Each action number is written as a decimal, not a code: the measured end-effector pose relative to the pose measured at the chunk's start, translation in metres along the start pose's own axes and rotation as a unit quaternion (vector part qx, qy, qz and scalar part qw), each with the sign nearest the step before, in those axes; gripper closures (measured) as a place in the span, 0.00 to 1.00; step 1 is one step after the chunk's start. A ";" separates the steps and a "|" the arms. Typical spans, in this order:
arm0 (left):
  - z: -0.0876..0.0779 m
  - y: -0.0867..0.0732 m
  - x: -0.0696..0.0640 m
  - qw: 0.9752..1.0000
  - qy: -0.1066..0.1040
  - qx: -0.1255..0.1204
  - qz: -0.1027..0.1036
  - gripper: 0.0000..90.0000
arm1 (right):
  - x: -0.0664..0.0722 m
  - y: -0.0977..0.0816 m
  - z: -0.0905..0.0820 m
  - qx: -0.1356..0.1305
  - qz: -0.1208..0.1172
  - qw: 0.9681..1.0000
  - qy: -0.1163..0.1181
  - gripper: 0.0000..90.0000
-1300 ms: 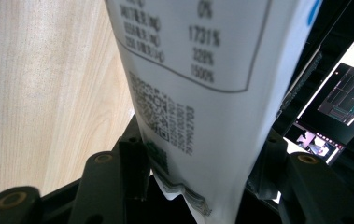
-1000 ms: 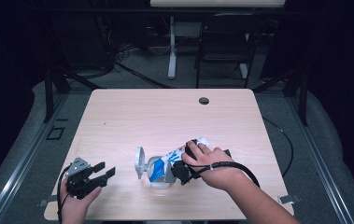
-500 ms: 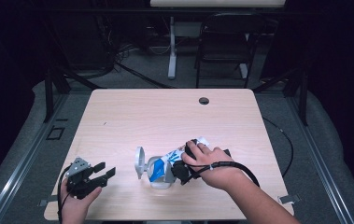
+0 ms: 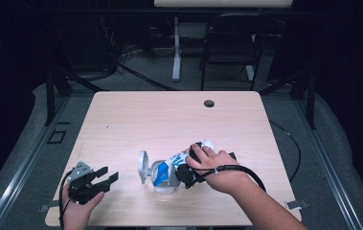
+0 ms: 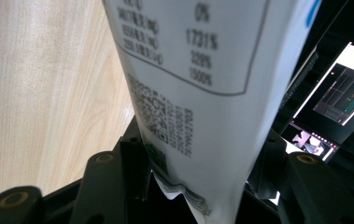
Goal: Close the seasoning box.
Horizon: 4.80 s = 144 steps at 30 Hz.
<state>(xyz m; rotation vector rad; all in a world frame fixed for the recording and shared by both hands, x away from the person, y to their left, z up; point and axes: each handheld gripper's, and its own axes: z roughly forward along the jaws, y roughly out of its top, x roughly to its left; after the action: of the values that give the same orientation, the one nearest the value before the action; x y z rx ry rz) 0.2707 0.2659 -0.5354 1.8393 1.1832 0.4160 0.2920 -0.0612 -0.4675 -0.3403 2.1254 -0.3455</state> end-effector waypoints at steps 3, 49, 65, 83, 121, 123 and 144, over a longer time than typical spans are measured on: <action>0.000 0.000 0.000 1.000 0.000 0.000 0.001 0.52 | 0.000 0.000 0.000 0.000 0.000 1.000 0.000 0.57; 0.000 -0.001 0.001 1.000 -0.001 0.006 0.000 0.53 | 0.000 0.002 -0.001 0.004 -0.010 1.000 -0.005 0.57; 0.001 -0.001 0.001 1.000 0.002 0.000 0.000 0.53 | -0.001 0.003 -0.002 0.010 -0.016 1.000 -0.008 0.58; 0.000 -0.001 0.001 1.000 0.001 -0.001 -0.001 0.53 | -0.001 0.003 -0.003 0.013 -0.015 1.000 -0.008 0.59; -0.001 0.000 0.001 1.000 0.001 -0.002 0.000 0.52 | -0.002 0.005 -0.008 0.024 -0.025 0.999 -0.011 0.62; -0.001 0.000 0.001 1.000 0.001 -0.002 0.000 0.53 | -0.001 0.005 -0.008 0.024 -0.025 0.999 -0.012 0.62; -0.001 -0.001 0.001 1.000 0.000 -0.002 -0.001 0.53 | -0.001 0.004 -0.007 0.018 -0.024 0.999 -0.013 0.65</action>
<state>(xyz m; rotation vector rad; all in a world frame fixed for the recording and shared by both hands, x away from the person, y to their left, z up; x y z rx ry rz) 0.2703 0.2669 -0.5357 1.8340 1.1834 0.4178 0.2859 -0.0562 -0.4642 -0.3740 2.0859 -0.4057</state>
